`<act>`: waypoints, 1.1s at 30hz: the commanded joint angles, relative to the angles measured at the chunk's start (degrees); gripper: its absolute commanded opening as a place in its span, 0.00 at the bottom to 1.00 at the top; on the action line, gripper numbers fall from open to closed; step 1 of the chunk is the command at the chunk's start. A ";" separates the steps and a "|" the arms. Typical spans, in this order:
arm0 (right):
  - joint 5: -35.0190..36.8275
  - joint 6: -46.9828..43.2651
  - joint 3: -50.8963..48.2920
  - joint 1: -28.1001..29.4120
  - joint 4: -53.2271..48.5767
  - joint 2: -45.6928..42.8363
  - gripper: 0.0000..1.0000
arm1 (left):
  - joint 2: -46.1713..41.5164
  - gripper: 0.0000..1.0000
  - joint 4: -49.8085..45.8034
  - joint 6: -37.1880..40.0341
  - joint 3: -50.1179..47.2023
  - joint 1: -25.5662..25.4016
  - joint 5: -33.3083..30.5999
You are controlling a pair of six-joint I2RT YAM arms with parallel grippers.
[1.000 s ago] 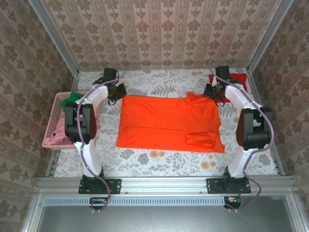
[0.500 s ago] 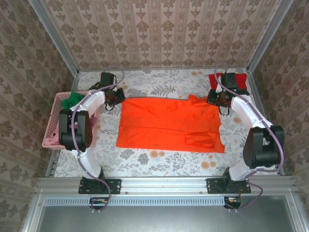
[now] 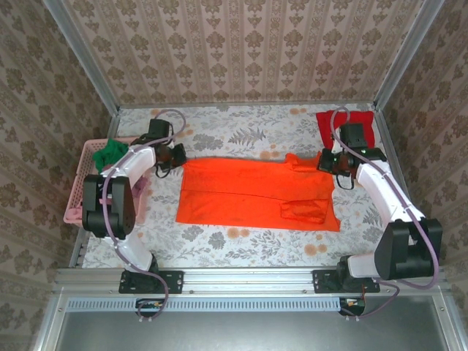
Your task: Fold and stack the t-shirts
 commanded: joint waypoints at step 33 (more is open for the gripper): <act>5.96 1.31 -12.42 0.10 -15.86 -13.40 0.00 | -6.81 0.00 -7.92 4.03 -5.34 1.22 0.13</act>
